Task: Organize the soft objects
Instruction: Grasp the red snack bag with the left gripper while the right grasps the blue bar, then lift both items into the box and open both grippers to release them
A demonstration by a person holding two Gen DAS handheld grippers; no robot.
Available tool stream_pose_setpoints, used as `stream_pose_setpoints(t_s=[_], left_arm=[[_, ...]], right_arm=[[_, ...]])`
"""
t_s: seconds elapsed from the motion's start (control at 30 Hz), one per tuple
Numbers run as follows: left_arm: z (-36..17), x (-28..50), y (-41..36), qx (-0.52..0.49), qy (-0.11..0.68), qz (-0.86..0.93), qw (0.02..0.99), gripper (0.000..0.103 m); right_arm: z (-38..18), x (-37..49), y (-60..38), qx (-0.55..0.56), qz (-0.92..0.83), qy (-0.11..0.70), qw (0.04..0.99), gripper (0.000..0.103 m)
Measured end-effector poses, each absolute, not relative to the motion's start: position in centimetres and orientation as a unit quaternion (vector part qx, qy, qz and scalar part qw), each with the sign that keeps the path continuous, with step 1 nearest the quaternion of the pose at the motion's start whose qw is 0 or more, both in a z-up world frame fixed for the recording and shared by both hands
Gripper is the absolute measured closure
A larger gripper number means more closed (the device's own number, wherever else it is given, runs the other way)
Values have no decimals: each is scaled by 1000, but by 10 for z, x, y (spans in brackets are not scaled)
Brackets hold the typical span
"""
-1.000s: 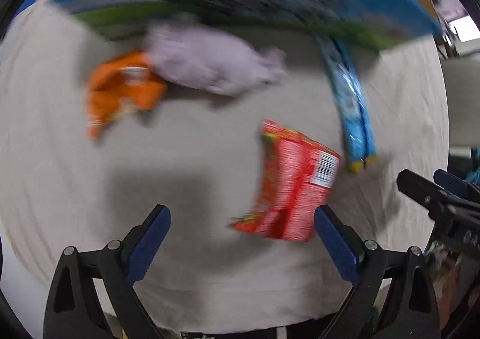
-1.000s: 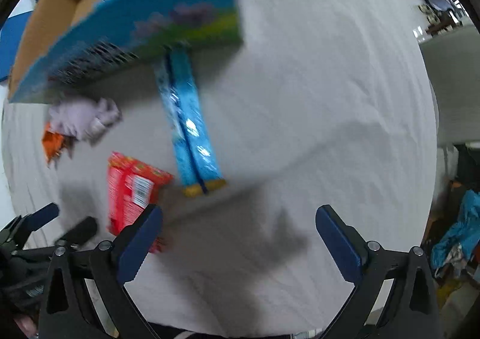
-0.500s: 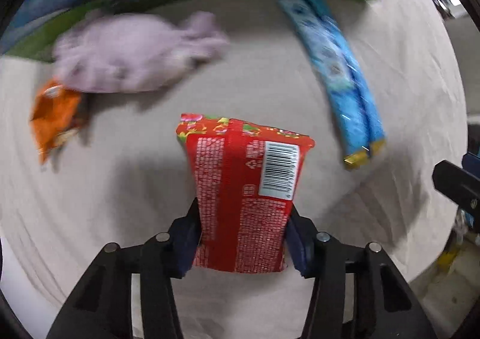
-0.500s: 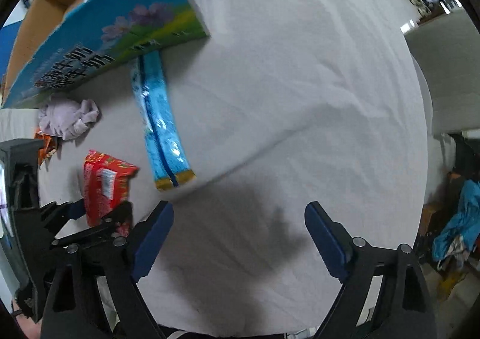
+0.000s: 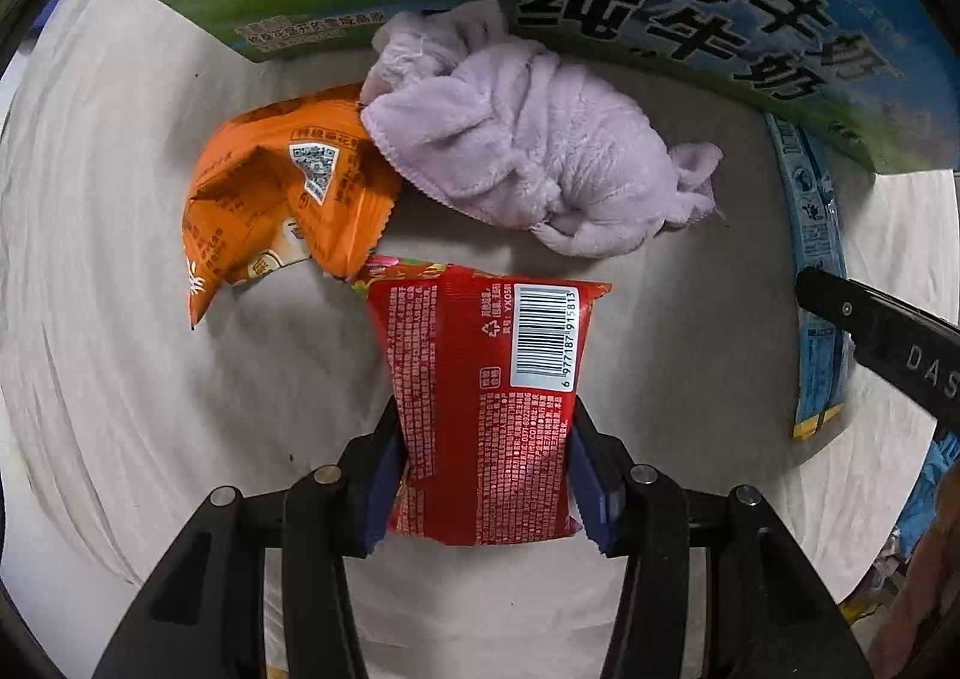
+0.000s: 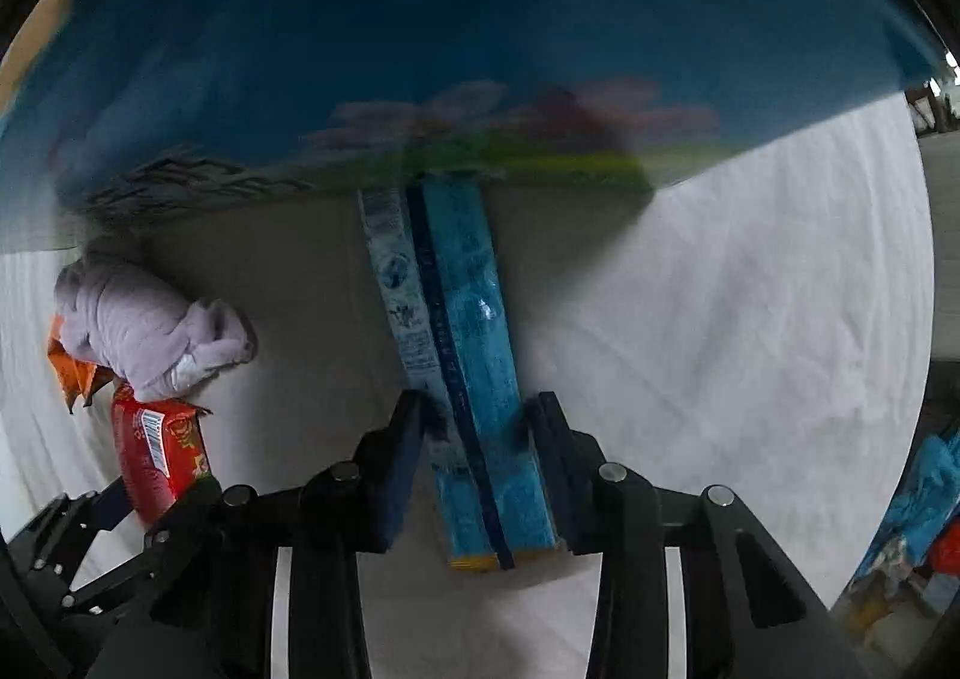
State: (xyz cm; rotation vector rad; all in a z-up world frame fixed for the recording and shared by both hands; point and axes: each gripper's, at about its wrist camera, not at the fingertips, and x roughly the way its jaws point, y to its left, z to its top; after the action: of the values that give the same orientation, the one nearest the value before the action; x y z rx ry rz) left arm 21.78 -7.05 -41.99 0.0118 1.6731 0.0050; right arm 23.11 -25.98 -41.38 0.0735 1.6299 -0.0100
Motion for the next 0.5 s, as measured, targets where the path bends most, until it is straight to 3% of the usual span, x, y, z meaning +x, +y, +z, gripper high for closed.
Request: stream_pose_setpoints(t_s=[0.17,0.4,0.5], left_arm=[[-415,210,-70,5,741,-5,671,56],[-424,209,-72,9,741,-3,672,56],[-425,212,-74,10,740,-7,672,56]], right_arm=[[-415,204,-263,52,-4,762,645,75],[-418,192,-261,54,-5,776,629,68],[-413,198,-267,46,-25,768,638,75]])
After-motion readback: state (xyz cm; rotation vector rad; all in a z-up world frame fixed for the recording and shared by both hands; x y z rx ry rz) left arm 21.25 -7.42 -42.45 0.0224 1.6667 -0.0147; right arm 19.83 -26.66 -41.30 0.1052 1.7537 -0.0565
